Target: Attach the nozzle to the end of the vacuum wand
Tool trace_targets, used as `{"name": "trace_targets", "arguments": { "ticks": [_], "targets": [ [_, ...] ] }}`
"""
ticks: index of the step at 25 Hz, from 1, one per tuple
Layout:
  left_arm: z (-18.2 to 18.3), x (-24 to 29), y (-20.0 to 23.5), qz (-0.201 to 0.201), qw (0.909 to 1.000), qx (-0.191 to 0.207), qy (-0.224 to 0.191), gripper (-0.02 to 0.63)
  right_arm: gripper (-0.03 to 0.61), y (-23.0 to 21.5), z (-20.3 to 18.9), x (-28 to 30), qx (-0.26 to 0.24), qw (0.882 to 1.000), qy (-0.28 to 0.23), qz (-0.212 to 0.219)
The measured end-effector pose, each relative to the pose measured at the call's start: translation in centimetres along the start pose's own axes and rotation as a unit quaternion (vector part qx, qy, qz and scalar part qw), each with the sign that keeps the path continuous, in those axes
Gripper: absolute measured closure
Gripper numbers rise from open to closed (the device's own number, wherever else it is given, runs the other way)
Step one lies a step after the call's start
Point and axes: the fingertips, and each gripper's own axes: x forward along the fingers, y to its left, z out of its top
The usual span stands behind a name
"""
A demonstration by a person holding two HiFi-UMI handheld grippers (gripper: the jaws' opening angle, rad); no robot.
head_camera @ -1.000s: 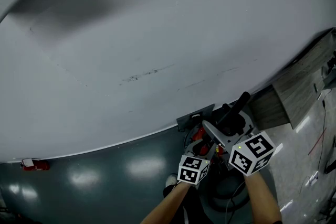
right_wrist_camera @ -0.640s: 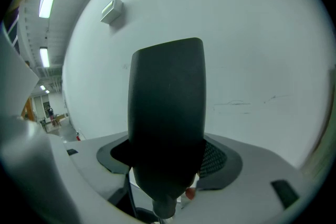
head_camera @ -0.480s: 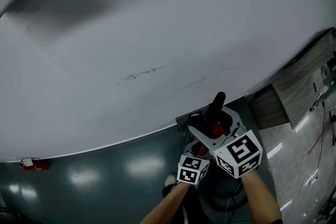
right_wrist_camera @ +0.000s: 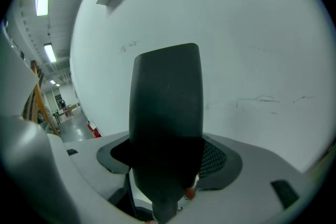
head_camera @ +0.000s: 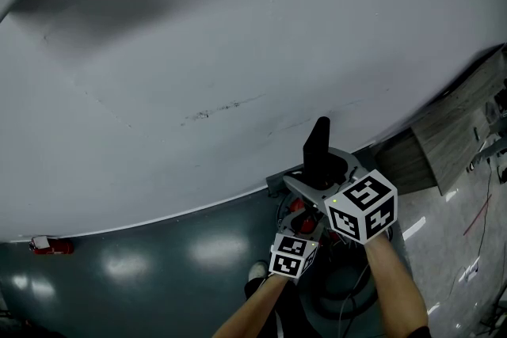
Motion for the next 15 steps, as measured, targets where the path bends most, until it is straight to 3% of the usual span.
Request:
{"name": "trace_targets", "arguments": {
  "ticks": [4,8,9,13,15],
  "targets": [
    [0.0,0.0,0.0,-0.002,1.0,0.001,0.004,0.466,0.238,0.6,0.0,0.3,-0.021,1.0,0.008,0.002],
    [0.1,0.2,-0.1,-0.005,1.0,0.006,0.004,0.466,0.238,3.9,-0.8,1.6,-0.125,0.991,0.046,0.02],
    [0.1,0.1,0.0,-0.004,1.0,0.004,0.003,0.466,0.238,4.2,-1.0,1.9,-0.13,0.99,0.049,0.024],
    [-0.1,-0.1,-0.4,-0.013,0.9999,0.004,0.002,0.466,0.238,1.9,-0.8,1.6,-0.048,0.998,0.03,0.025],
    [0.0,0.1,-0.3,-0.013,0.9999,0.003,0.002,0.466,0.238,1.2,-0.6,1.5,-0.031,0.999,0.025,0.022]
  ]
}}
